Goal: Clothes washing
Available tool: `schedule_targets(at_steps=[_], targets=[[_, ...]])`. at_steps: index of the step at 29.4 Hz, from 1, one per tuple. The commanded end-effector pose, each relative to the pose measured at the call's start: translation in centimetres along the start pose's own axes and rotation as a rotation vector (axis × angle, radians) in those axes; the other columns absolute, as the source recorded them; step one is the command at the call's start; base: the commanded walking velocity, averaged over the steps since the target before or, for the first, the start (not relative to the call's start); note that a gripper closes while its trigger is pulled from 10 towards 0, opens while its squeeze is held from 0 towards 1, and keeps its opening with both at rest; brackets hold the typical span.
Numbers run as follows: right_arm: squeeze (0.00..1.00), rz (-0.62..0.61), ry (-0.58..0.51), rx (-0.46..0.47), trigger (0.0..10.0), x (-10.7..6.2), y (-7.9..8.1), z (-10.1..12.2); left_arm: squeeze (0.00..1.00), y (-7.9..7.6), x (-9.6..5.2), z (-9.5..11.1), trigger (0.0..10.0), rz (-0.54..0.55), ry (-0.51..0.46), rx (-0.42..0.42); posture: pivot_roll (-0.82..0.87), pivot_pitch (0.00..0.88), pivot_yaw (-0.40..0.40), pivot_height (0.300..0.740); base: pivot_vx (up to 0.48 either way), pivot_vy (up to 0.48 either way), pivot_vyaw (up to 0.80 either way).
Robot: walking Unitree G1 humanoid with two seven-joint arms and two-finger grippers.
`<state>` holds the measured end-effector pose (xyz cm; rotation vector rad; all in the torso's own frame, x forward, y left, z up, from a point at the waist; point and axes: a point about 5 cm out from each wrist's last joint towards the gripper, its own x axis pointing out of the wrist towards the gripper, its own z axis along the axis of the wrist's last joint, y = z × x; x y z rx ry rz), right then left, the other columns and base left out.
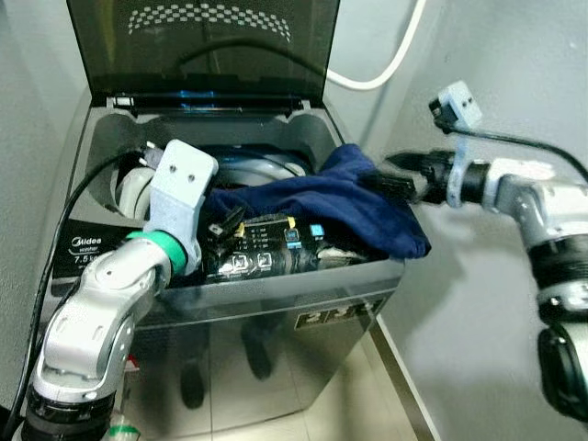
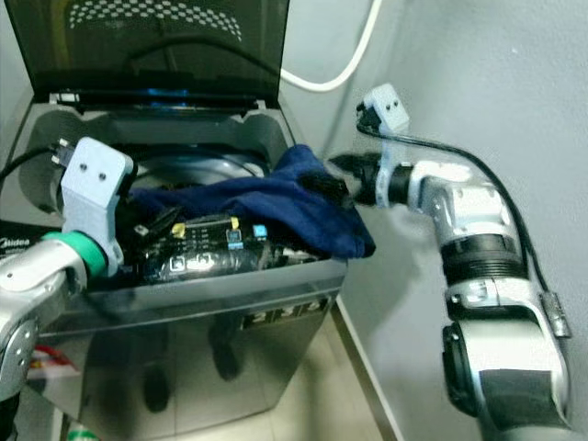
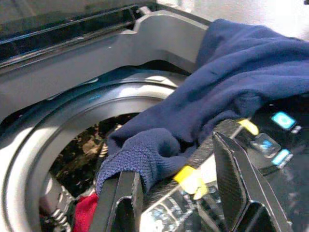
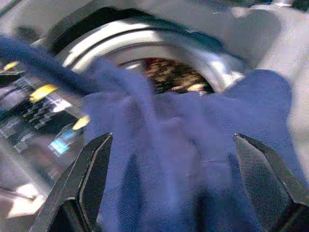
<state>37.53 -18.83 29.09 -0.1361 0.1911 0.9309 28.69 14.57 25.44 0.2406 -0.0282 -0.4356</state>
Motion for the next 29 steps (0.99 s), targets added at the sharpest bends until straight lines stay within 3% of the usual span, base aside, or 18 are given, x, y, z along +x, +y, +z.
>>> schedule_targets(at_steps=[1,4,5,7,8,10,16,17,18,19,20,29], targets=[[1.0,0.05,0.036,0.017,10.0,-0.3,0.4,-0.9,0.0,-0.4,-0.3,-0.2,10.0,-0.021,0.013,0.003,0.06,0.03,-0.071,0.74,0.0,0.0,0.0],[1.0,0.096,0.051,0.059,10.0,0.3,1.0,-2.0,0.0,-0.4,-0.6,-0.3,10.0,-0.013,0.024,0.004,0.06,0.031,-0.08,0.74,0.0,0.0,0.0],[0.22,0.071,0.06,0.073,10.0,1.0,1.1,-2.7,0.0,-0.4,-0.7,-0.4,10.0,-0.007,0.033,0.004,0.07,0.034,-0.083,0.74,0.0,0.0,0.0],[0.22,0.071,0.06,0.073,10.0,1.0,1.1,-2.7,0.0,-0.4,-0.7,-0.4,10.0,-0.007,0.033,0.004,0.07,0.034,-0.083,0.74,0.0,0.0,0.0],[0.0,0.055,0.069,0.082,10.0,1.9,1.4,-3.5,0.0,-0.4,-0.8,-0.5,10.0,0.0,0.039,0.003,0.07,0.034,-0.083,0.74,0.0,0.0,0.0],[0.0,0.023,0.085,0.085,10.0,3.6,2.2,-4.7,0.0,-0.2,-1.1,-0.7,10.0,0.015,0.048,-0.001,0.07,0.042,-0.08,0.74,0.0,0.0,0.0],[0.0,-0.01,0.12,0.07,10.0,5.7,3.4,-6.1,0.0,0.7,-1.5,-0.9,10.0,0.071,0.045,0.009,0.07,0.053,-0.082,0.74,0.0,0.0,0.0],[0.0,-0.02,0.119,0.07,4.4,6.0,3.5,-6.2,0.0,1.1,-1.7,-1.0,10.0,0.108,0.053,0.011,0.07,0.053,-0.081,0.74,0.0,0.0,0.0],[0.0,-0.026,0.119,0.069,2.7,6.2,3.6,-6.2,0.0,1.5,-1.9,-1.2,10.0,0.136,0.064,0.014,0.07,0.053,-0.081,0.74,0.0,0.0,0.0],[0.0,-0.029,0.119,0.068,2.7,6.3,3.7,-6.2,0.0,1.7,-2.0,-1.4,10.0,0.153,0.072,0.016,0.07,0.053,-0.081,0.74,0.0,0.0,0.0],[0.0,-0.028,0.111,0.071,0.0,6.4,3.8,-6.1,0.0,1.8,-2.1,-1.6,10.0,0.166,0.084,0.024,0.08,0.053,-0.08,0.74,0.0,0.0,0.0],[0.0,-0.045,0.074,0.074,0.0,6.4,3.7,-5.1,0.0,2.3,-2.5,-2.2,10.0,0.214,0.115,0.031,0.07,0.052,-0.08,0.74,0.0,0.0,0.0]])
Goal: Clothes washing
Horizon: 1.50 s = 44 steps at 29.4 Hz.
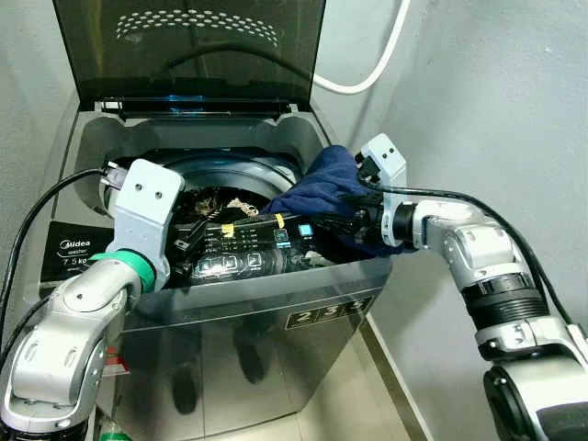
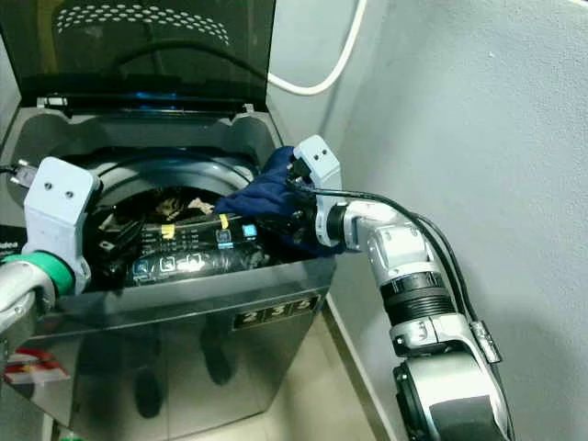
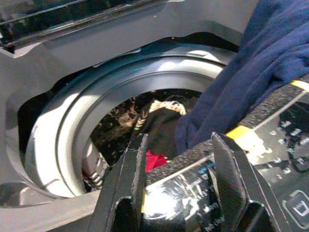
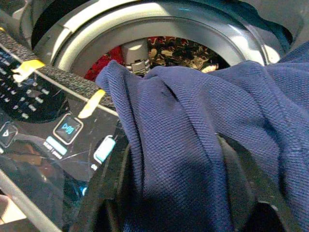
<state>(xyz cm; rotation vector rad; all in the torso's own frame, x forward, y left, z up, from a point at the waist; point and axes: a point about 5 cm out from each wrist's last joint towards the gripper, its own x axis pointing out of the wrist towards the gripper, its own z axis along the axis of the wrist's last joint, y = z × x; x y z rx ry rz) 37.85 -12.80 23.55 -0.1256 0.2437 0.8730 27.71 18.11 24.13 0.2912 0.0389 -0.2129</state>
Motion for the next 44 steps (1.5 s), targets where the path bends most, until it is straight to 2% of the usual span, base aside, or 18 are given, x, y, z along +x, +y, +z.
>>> schedule_targets(at_steps=[1,12,17,19,20,22,23,24,25,27,28,31,33,35,37,41,43,44], targets=[[0.0,0.003,0.027,0.033,0.0,0.4,0.2,-0.8,0.0,0.0,-0.1,-0.3,10.0,0.004,0.013,-0.003,0.07,0.049,-0.084,0.74,0.0,0.0,0.0],[0.0,0.04,0.02,0.025,0.0,0.7,0.5,0.1,0.0,-0.2,-0.3,-0.5,10.0,0.01,0.017,0.015,0.07,0.053,-0.091,0.74,0.0,0.0,0.0],[0.0,0.057,0.0,-0.019,0.0,2.2,1.2,2.2,0.0,-0.4,-0.2,-0.5,10.0,0.017,0.018,0.015,0.06,0.058,-0.107,0.74,0.0,0.0,0.0],[0.0,0.124,-0.145,-0.069,0.0,3.9,3.5,6.8,0.0,-0.5,-0.4,-0.6,10.0,0.021,0.018,0.015,0.07,0.062,-0.119,0.74,0.0,0.0,0.0],[0.0,0.124,-0.145,-0.069,0.0,3.9,3.5,6.8,0.0,-0.5,-0.4,-0.6,10.0,0.021,0.018,0.015,0.07,0.062,-0.119,0.74,0.0,0.0,0.0],[0.0,0.201,-0.369,-0.07,0.0,4.5,6.1,12.4,0.0,-0.5,-0.4,-0.6,10.0,0.027,0.02,0.017,0.08,0.065,-0.129,0.74,0.0,0.0,0.0],[0.0,0.201,-0.369,-0.07,0.0,4.5,6.1,12.4,0.0,-0.5,-0.4,-0.6,10.0,0.027,0.02,0.017,0.08,0.065,-0.129,0.74,0.0,0.0,0.0],[0.0,0.241,-0.588,-0.036,0.0,3.4,7.2,16.5,0.0,-0.5,-0.5,-0.6,10.0,0.031,0.019,0.019,0.08,0.065,-0.137,0.74,0.0,0.0,0.0],[0.0,0.241,-0.588,-0.036,0.0,3.4,7.2,16.5,0.0,-0.5,-0.5,-0.6,10.0,0.031,0.019,0.019,0.08,0.065,-0.137,0.74,0.0,0.0,0.0],[0.0,0.262,-0.997,0.172,0.0,-0.7,7.3,23.8,0.0,-0.4,-0.7,-0.5,10.0,0.045,0.018,0.022,0.09,0.064,-0.153,0.74,0.0,0.0,0.0],[0.0,0.254,-1.08,0.258,0.0,-1.9,6.8,25.2,0.0,-0.4,-0.8,-0.6,10.0,0.051,0.017,0.022,0.09,0.061,-0.159,0.74,0.0,0.0,0.0],[0.0,0.243,-1.105,0.301,0.0,-2.4,6.4,25.6,0.0,-0.4,-0.8,-0.6,10.0,0.053,0.018,0.022,0.09,0.061,-0.159,0.74,0.0,0.0,0.0],[0.0,0.122,-0.998,0.214,0.0,-0.9,5.6,23.8,0.0,-0.5,-0.8,-0.6,10.0,0.054,0.017,0.021,0.09,0.057,-0.157,0.74,0.0,0.0,0.0],[0.0,0.122,-0.998,0.214,0.0,-0.9,5.6,23.8,0.0,-0.5,-0.8,-0.6,10.0,0.054,0.017,0.021,0.09,0.057,-0.157,0.74,0.0,0.0,0.0],[0.0,-0.037,-0.835,0.053,0.0,1.3,4.7,20.6,0.0,-0.6,-0.6,-0.5,10.0,0.046,0.013,0.024,0.09,0.057,-0.157,0.74,0.0,0.0,0.0],[0.0,-0.114,-0.758,-0.002,0.0,2.3,4.1,18.7,0.0,-0.7,-0.4,-0.5,10.0,0.037,0.011,0.025,0.08,0.056,-0.14,0.74,0.0,0.0,0.0],[0.0,-0.198,-0.486,-0.079,0.0,4.7,3.1,13.6,0.0,-1.2,0.2,-0.1,10.0,-0.007,0.002,0.028,0.07,0.06,-0.12,0.74,0.0,0.0,0.0],[0.0,-0.198,-0.486,-0.079,0.0,4.7,3.1,13.6,0.0,-1.2,0.2,-0.1,10.0,-0.007,0.002,0.028,0.07,0.06,-0.12,0.74,0.0,0.0,0.0]])
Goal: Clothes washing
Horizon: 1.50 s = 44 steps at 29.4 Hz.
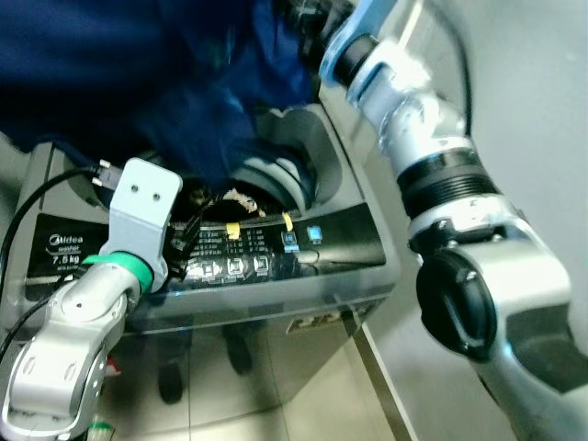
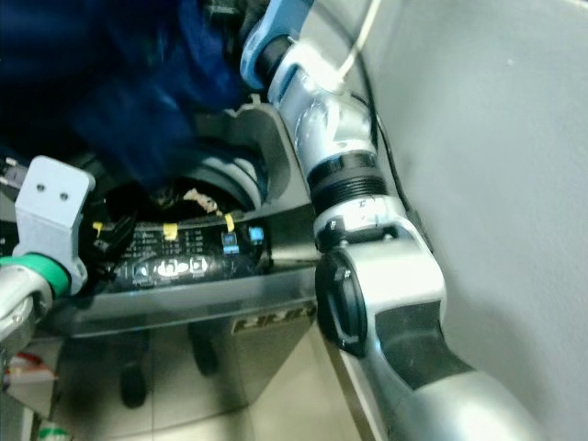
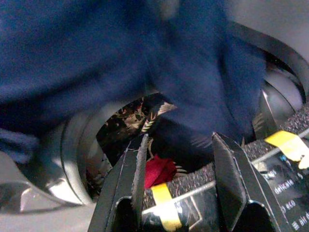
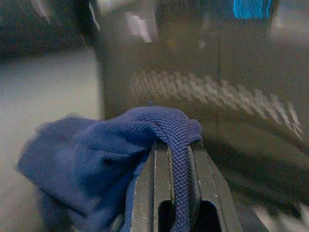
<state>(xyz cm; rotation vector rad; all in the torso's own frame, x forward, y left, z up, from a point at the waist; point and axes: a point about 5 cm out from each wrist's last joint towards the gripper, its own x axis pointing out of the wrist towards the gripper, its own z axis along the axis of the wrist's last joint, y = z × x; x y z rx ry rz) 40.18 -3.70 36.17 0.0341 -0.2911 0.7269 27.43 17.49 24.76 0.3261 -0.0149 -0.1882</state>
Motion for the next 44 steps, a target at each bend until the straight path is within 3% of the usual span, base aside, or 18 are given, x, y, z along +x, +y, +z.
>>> schedule_targets(at_steps=[1,2,3,5,6,8,9,10,16,22,23,25,28,30,33,35,38,44], targets=[[0.0,-0.013,0.139,-0.071,3.6,-0.6,-0.8,-2.0,0.0,-0.9,0.4,-0.8,10.0,-0.05,0.044,-0.011,0.07,0.06,-0.12,0.74,0.0,0.0,0.0],[0.0,-0.013,0.139,-0.071,3.6,-0.6,-0.8,-2.0,0.0,-0.9,0.4,-0.8,10.0,-0.05,0.044,-0.011,0.07,0.06,-0.12,0.74,0.0,0.0,0.0],[0.0,0.018,0.203,-0.098,10.0,-1.0,-0.9,-2.9,0.0,-1.1,0.6,-0.7,10.0,-0.06,0.041,-0.008,0.07,0.06,-0.114,0.74,0.0,0.0,0.0],[0.0,0.018,0.203,-0.098,10.0,-1.0,-0.9,-2.9,0.0,-1.1,0.6,-0.7,10.0,-0.06,0.041,-0.008,0.07,0.06,-0.114,0.74,0.0,0.0,0.0],[1.0,-0.027,0.217,-0.084,10.0,-1.4,-2.0,-2.9,0.0,-1.3,0.7,-0.6,10.0,-0.073,0.038,-0.005,0.07,0.059,-0.104,0.74,0.0,0.0,0.0],[1.0,-0.074,0.19,-0.076,10.0,-1.6,-2.7,-2.3,0.0,-1.4,0.8,-0.6,10.0,-0.077,0.038,-0.003,0.07,0.059,-0.104,0.74,0.0,0.0,0.0],[0.79,-0.127,0.163,-0.065,10.0,-1.8,-3.5,-1.7,0.0,-1.4,0.8,-0.6,10.0,-0.08,0.038,0.0,0.07,0.059,-0.091,0.74,0.0,0.0,0.0],[0.0,-0.158,0.144,-0.064,10.0,-2.0,-4.1,-1.2,0.0,-1.3,0.9,-0.6,10.0,-0.081,0.038,0.003,0.07,0.059,-0.091,0.74,0.0,0.0,0.0],[0.0,-0.165,0.041,-0.035,10.0,-3.2,-6.0,1.9,0.0,-0.9,1.4,0.0,10.0,-0.095,0.022,0.012,0.08,0.055,-0.068,0.74,0.0,0.0,0.0],[0.0,-0.125,0.004,0.018,10.0,-4.1,-6.8,3.1,0.0,-0.8,1.6,0.2,10.0,-0.105,0.017,0.005,0.08,0.054,-0.04,0.74,0.0,0.0,0.0],[0.0,-0.217,-0.072,0.058,10.0,-5.5,-8.5,4.0,0.0,-1.0,1.9,0.1,10.0,-0.111,0.02,-0.011,0.07,0.053,-0.035,0.74,0.0,0.0,0.0],[0.0,-0.285,-0.087,0.086,10.0,-6.2,-9.4,3.8,0.0,-1.3,2.1,0.1,10.0,-0.114,0.026,-0.018,0.07,0.052,-0.031,0.74,0.0,0.0,0.0],[0.0,-0.384,-0.046,0.142,10.0,-7.7,-10.3,0.5,0.0,-2.2,3.1,-0.1,10.0,-0.11,0.049,-0.086,0.07,0.051,-0.03,0.74,0.0,0.0,0.0],[0.0,-0.419,-0.006,0.108,10.0,-8.9,-9.5,-3.5,0.0,-2.9,4.2,1.3,10.0,-0.098,-0.031,-0.051,0.08,0.049,-0.025,0.74,0.0,0.0,0.0],[0.0,-0.429,-0.011,0.068,10.0,-9.4,-9.1,-4.6,0.0,-3.2,4.6,2.0,10.0,-0.094,-0.072,-0.028,0.08,0.049,-0.025,0.74,0.0,0.0,0.0],[0.0,-0.554,-0.087,0.103,10.0,-10.2,-8.0,-5.9,0.0,-2.6,5.5,3.3,10.0,-0.002,-0.11,-0.119,0.07,0.038,0.015,0.74,0.0,0.0,0.0],[0.0,-0.606,-0.121,0.093,10.0,-11.2,-6.8,-6.7,0.0,-2.0,6.0,3.7,10.0,0.045,-0.132,-0.146,0.07,0.038,0.015,0.74,0.0,0.0,0.0],[0.0,-0.507,-0.082,0.079,10.0,-12.3,-3.3,-8.7,0.0,-2.2,5.8,3.8,10.0,0.058,-0.196,-0.147,0.06,0.043,0.02,0.74,0.0,0.0,0.4]])
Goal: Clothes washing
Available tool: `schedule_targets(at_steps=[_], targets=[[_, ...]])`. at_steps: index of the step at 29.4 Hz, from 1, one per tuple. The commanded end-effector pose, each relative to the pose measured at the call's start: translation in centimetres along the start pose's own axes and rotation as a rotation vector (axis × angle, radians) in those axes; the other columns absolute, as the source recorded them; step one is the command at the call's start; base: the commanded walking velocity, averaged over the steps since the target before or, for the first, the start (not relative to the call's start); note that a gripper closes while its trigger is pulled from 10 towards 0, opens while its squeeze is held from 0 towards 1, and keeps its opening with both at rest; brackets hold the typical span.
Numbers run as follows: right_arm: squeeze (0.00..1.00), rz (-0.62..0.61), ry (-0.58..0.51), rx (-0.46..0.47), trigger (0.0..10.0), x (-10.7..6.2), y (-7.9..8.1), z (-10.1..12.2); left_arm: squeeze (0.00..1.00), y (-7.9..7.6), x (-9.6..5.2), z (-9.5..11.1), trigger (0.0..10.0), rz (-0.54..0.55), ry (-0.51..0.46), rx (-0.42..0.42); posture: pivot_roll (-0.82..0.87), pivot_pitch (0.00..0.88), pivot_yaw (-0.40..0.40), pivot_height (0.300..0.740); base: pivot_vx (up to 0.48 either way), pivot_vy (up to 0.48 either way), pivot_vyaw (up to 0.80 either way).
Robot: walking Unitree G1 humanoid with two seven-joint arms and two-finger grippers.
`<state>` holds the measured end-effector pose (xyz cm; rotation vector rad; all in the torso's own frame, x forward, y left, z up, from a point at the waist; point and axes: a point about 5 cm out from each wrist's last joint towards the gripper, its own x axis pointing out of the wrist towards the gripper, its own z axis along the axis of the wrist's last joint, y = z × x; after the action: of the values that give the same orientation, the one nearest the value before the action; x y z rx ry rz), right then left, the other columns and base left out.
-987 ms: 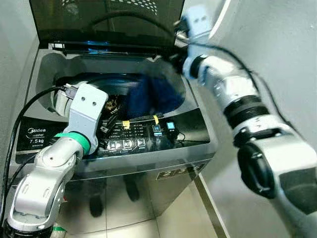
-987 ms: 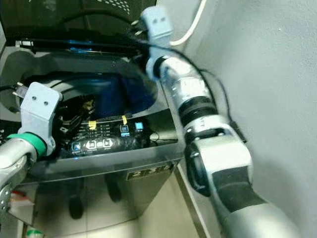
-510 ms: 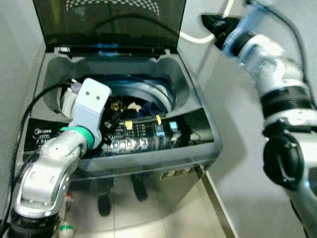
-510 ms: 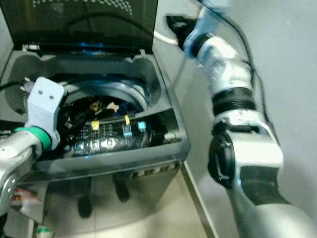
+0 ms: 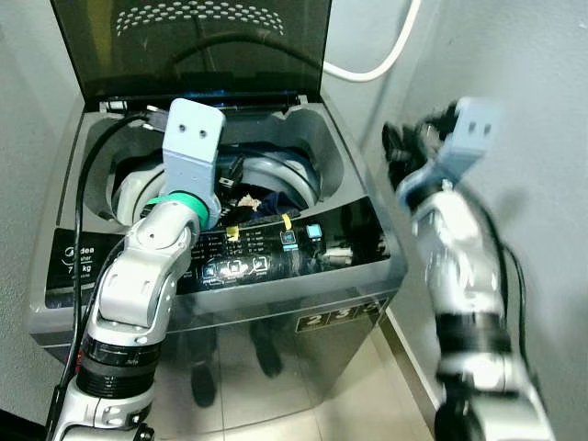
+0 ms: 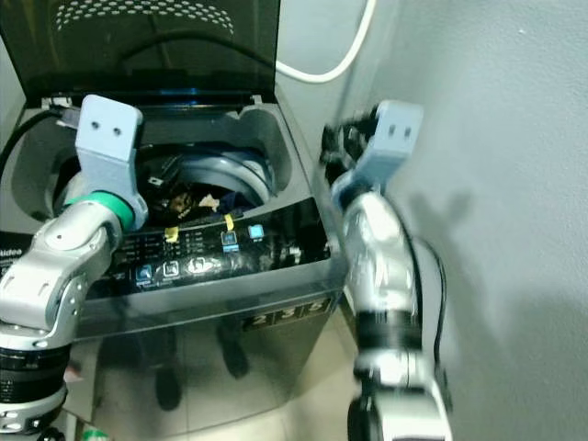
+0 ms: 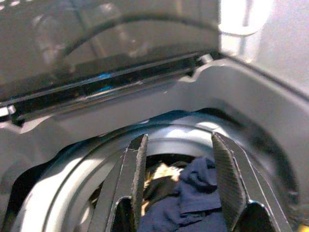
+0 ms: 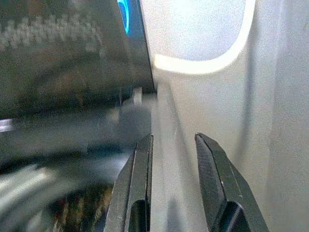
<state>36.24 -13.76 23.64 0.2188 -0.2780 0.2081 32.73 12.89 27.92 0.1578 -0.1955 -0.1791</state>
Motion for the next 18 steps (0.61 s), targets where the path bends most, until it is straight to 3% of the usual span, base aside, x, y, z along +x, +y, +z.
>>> schedule_targets(at_steps=[1,3,12,15,18], targets=[[0.0,0.03,-0.033,-0.013,10.0,0.1,1.0,0.9,0.0,0.2,-0.3,-0.3,10.0,0.017,-0.006,0.004,0.06,0.043,0.02,0.74,0.0,0.0,0.8],[0.0,0.039,-0.05,-0.012,10.0,-0.4,1.5,1.0,0.0,0.2,-0.6,-0.3,10.0,0.027,-0.032,-0.035,0.06,0.043,0.02,0.74,0.0,0.0,0.8],[0.0,0.004,-0.108,-0.023,10.0,-0.5,1.1,1.9,0.0,-0.2,-0.8,-1.4,10.0,-0.003,-0.011,0.001,0.05,0.056,0.029,0.74,0.0,0.0,0.8],[0.0,0.013,-0.107,-0.096,10.0,-0.8,1.7,1.8,0.0,-0.1,-1.0,-2.5,10.0,-0.011,0.003,-0.014,0.03,0.073,0.039,0.74,0.0,0.0,0.8],[0.0,0.014,-0.101,-0.106,10.0,-1.0,1.8,1.8,0.0,-0.3,-1.1,-2.7,10.0,-0.023,0.002,-0.014,0.03,0.073,0.039,0.74,0.0,0.0,0.8]])
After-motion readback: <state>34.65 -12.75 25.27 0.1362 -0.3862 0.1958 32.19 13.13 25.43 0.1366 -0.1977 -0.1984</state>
